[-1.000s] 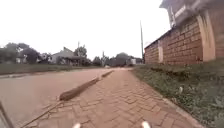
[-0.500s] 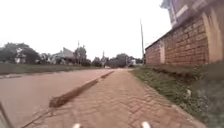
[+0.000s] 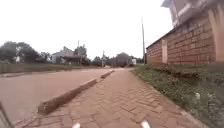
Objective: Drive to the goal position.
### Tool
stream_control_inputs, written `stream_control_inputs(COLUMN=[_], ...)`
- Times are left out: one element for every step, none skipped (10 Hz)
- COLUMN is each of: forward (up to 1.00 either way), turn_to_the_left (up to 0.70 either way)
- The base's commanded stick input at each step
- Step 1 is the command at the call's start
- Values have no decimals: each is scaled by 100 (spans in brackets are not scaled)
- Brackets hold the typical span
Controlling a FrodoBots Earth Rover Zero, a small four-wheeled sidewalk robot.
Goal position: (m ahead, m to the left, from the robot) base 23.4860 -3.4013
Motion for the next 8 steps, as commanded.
stream_control_inputs(forward=[50,50,50,50,50,50,50,50], turn_to_the_left=[19,15,14,11,14,12,4,10])
